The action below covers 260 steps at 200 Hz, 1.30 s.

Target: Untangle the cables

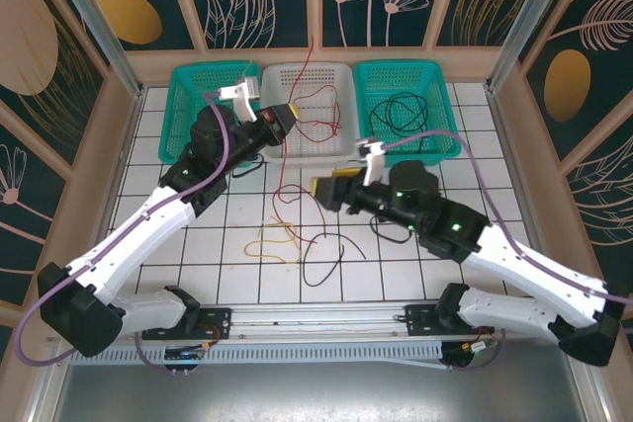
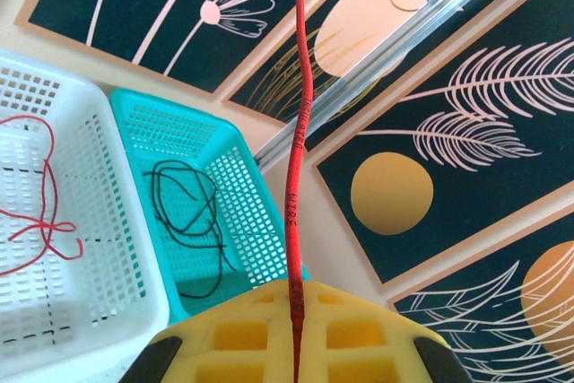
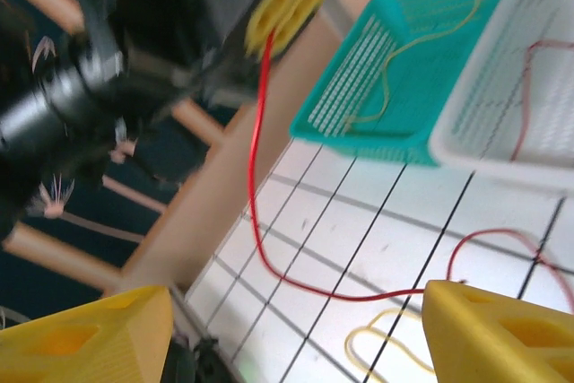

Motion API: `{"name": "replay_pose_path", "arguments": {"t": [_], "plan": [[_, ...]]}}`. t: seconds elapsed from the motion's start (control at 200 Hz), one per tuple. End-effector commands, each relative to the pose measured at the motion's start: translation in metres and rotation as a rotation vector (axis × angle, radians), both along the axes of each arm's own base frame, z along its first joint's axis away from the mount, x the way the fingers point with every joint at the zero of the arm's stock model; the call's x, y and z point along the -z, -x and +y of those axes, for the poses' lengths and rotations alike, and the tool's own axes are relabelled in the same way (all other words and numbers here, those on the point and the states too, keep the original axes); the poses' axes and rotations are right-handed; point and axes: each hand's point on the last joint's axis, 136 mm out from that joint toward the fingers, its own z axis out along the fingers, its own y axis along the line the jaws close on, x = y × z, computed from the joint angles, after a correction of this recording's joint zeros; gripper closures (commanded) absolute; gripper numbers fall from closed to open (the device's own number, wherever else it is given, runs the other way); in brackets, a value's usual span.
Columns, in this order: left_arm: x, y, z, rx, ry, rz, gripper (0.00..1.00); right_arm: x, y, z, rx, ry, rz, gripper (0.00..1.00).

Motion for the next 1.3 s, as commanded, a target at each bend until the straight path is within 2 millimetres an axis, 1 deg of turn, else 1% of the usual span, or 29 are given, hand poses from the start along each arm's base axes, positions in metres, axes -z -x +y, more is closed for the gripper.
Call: {"name": "replay_pose_path", "arguments": {"t": [0.0,0.075,0.16,0.28,0.425,0.511,0.566,0.596,0.676,0.751,0.841,1.071,1.161,1.216,1.296], "plan": [[-0.03,0.001,0.0,0.015,0.066,-0.015,1.0,-0.007,0.006,0.03,-0.044,-0.003,-0.098,0.25],[-0.036,0.0,0.002,0.01,0.071,-0.02,1.0,-0.005,0.01,0.048,-0.084,0.0,-0.114,0.25],[-0.043,0.0,0.002,0.016,0.084,-0.023,1.0,-0.001,0.005,0.058,-0.082,0.013,-0.125,0.25],[-0.047,-0.002,0.001,0.027,0.097,-0.02,1.0,0.005,-0.005,0.065,-0.068,0.036,-0.133,0.26],[-0.044,-0.006,0.001,0.027,0.108,-0.005,1.0,0.003,-0.017,0.068,-0.058,0.04,-0.137,0.27],[-0.044,-0.009,0.002,0.032,0.13,0.0,1.0,0.001,-0.028,0.067,-0.036,0.035,-0.141,0.27],[-0.044,-0.011,0.003,0.034,0.139,0.002,1.0,0.001,-0.029,0.07,-0.059,0.027,-0.134,0.29],[-0.044,-0.012,0.003,0.035,0.144,0.003,1.0,0.0,-0.031,0.07,-0.059,0.023,-0.134,0.3],[-0.047,-0.016,0.005,0.035,0.166,0.002,1.0,0.004,-0.038,0.071,-0.055,0.028,-0.123,0.36],[-0.052,-0.021,0.007,0.035,0.186,-0.001,1.0,0.008,-0.044,0.07,-0.055,0.024,-0.104,0.52],[-0.057,-0.026,0.007,0.046,0.206,-0.003,1.0,0.01,-0.05,0.067,-0.051,0.003,-0.084,0.64],[-0.06,-0.036,0.004,0.061,0.224,-0.014,1.0,0.01,-0.062,0.06,-0.037,-0.042,-0.045,0.89],[-0.068,-0.037,0.006,0.07,0.245,-0.061,1.0,0.015,-0.075,0.054,0.002,-0.049,-0.002,0.99],[-0.073,-0.037,0.007,0.071,0.253,-0.093,1.0,0.02,-0.086,0.047,0.034,-0.058,0.036,1.0],[-0.084,-0.036,0.008,0.077,0.261,-0.153,1.0,0.022,-0.097,0.042,0.058,-0.073,0.067,1.0]]}}
